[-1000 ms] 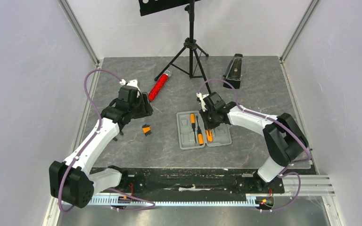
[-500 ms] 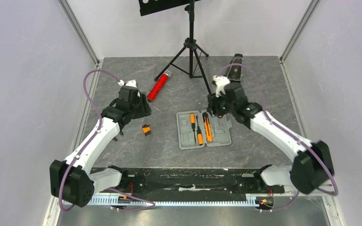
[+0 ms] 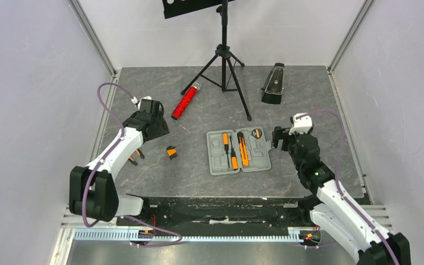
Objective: Pack the tool kit
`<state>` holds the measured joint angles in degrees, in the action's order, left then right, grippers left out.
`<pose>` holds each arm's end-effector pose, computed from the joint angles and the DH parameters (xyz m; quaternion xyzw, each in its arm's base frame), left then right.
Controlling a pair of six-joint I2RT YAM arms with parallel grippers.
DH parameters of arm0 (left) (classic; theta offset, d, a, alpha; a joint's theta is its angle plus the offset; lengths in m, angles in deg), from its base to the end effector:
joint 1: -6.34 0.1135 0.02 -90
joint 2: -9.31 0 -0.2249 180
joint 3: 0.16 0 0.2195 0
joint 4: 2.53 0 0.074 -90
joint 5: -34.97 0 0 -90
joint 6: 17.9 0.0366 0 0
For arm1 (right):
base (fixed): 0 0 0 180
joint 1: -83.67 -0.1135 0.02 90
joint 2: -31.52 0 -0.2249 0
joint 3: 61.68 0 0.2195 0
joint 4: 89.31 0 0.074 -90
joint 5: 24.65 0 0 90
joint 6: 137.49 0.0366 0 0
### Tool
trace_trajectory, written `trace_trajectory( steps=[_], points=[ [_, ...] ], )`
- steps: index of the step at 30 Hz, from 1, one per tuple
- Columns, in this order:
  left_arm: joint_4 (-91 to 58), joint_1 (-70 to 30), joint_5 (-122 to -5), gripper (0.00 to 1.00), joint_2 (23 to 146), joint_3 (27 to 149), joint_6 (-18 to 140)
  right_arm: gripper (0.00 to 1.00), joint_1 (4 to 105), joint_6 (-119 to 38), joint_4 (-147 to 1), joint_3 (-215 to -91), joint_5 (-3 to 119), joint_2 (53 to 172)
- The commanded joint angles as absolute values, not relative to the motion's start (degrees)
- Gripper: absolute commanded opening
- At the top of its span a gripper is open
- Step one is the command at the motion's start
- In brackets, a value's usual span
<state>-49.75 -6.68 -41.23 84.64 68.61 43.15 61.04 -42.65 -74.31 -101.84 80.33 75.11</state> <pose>0.2415 -0.0469 0.2176 -0.1677 0.9293 -0.0039 0.3290 0.1697 0.0605 0.2209 -0.0491 0.8064 0.0349 0.5883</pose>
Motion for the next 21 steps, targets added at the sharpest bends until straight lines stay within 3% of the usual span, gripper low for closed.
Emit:
trace_trajectory(
  steps=[1,8,13,21],
  points=[
    [-47.7,-3.1,-37.2,0.66,88.0,72.2,41.0,0.89,61.3,-42.7,-83.7,-96.7,91.6,68.0],
    [-47.4,2.2,-37.4,0.68,98.3,79.1,43.4,0.92,61.3,-42.4,-85.5,-94.2,94.6,65.0],
    [-46.7,4.2,-38.1,0.8,106.6,86.5,44.3,0.92,61.3,-42.4,-85.3,-94.3,93.9,65.7],
    [-48.7,6.2,-39.3,0.86,119.6,99.0,48.4,0.93,61.3,-42.9,-85.2,-94.3,94.3,66.6]
  ],
)
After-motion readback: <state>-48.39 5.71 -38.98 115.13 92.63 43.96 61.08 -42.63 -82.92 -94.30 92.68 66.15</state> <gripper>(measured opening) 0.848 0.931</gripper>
